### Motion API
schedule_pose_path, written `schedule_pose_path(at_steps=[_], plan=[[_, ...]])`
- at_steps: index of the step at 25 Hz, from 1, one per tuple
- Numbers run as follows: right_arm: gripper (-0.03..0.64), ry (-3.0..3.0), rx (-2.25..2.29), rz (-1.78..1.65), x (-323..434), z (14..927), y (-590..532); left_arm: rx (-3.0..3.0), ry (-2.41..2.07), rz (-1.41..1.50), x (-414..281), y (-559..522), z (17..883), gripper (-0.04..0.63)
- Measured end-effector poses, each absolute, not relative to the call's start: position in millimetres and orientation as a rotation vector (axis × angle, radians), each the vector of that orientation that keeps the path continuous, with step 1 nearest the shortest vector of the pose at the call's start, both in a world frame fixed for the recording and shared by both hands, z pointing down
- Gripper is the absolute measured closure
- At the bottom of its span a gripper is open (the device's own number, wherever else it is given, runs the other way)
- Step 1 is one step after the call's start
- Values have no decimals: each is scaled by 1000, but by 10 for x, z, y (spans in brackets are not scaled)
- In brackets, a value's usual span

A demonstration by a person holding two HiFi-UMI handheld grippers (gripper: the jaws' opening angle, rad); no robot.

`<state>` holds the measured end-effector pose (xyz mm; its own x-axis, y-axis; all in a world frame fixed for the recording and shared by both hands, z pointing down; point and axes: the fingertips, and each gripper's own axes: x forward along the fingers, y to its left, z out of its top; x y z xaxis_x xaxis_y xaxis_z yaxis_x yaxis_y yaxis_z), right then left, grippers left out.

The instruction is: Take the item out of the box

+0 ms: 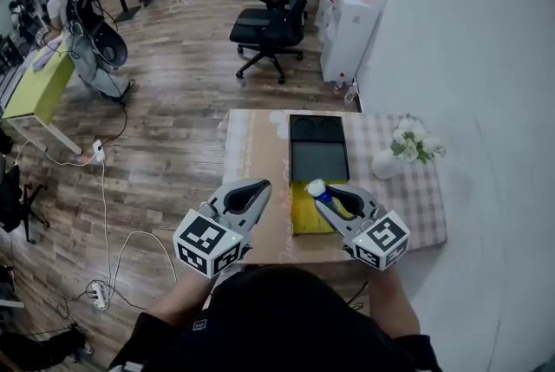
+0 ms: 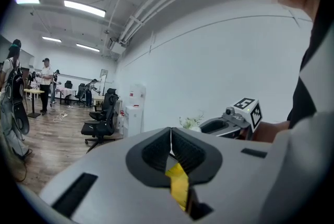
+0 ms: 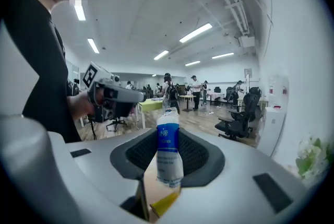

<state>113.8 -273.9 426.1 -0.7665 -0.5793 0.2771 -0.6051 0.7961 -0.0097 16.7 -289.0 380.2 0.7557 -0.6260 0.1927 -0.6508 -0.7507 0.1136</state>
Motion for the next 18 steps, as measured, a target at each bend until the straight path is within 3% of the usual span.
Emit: schedule_pose_path(at_steps=[11,18], plan=[[488,-3178,915,37,1249,3165,-2342,2803,-1026,118,110,-2795,3480,580],[491,-3222,959,37,1248,3189,-2332,2846,-1071,121,91,-2745,3366,580]])
